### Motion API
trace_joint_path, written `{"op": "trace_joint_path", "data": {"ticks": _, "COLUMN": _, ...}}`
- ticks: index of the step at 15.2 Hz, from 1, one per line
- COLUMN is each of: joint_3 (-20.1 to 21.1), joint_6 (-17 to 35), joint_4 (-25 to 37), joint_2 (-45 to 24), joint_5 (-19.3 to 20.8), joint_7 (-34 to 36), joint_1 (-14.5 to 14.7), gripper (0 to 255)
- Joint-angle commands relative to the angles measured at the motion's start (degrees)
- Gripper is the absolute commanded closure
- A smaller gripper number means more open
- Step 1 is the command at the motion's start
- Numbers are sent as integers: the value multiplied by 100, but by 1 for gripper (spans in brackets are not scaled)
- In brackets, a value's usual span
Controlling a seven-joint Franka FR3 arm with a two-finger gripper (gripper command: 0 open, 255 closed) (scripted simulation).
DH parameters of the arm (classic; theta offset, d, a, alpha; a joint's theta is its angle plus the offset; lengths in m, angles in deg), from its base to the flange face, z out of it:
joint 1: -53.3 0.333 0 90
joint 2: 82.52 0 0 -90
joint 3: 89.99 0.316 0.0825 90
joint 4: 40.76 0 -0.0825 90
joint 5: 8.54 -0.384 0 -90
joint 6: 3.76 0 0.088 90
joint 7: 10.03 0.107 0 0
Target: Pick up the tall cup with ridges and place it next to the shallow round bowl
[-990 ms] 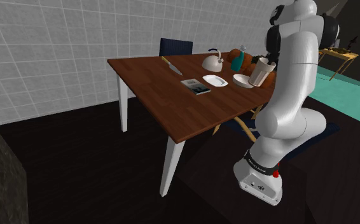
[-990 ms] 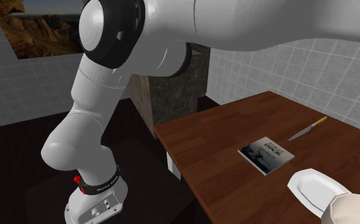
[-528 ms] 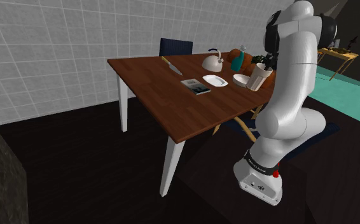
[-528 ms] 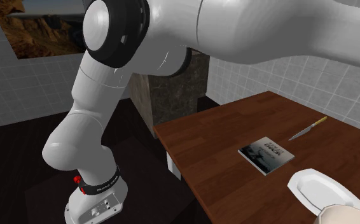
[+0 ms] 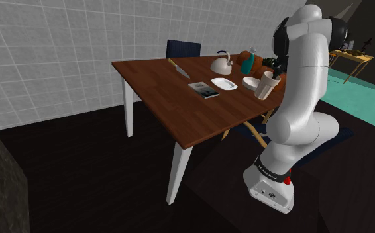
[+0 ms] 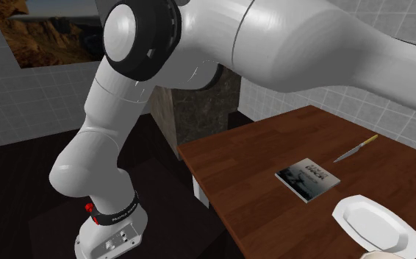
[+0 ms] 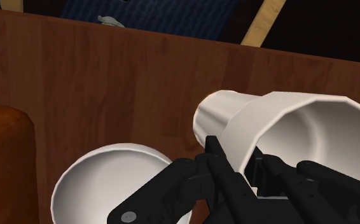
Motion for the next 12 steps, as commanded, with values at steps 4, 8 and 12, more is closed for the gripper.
{"op": "trace_joint_path", "data": {"ticks": 4, "joint_3": 48, "joint_6": 302, "joint_4": -246, "joint_2": -84, "joint_5": -79, "joint_7": -72, "joint_1": 22, "gripper": 255}}
{"op": "trace_joint_path", "data": {"ticks": 8, "joint_3": 48, "joint_6": 302, "joint_4": -247, "joint_2": -84, "joint_5": -79, "joint_7": -72, "joint_1": 22, "gripper": 255}}
{"op": "trace_joint_path", "data": {"ticks": 12, "joint_3": 48, "joint_6": 303, "joint_4": -247, "joint_2": -84, "joint_5": -79, "joint_7": -72, "joint_1": 21, "gripper": 0}}
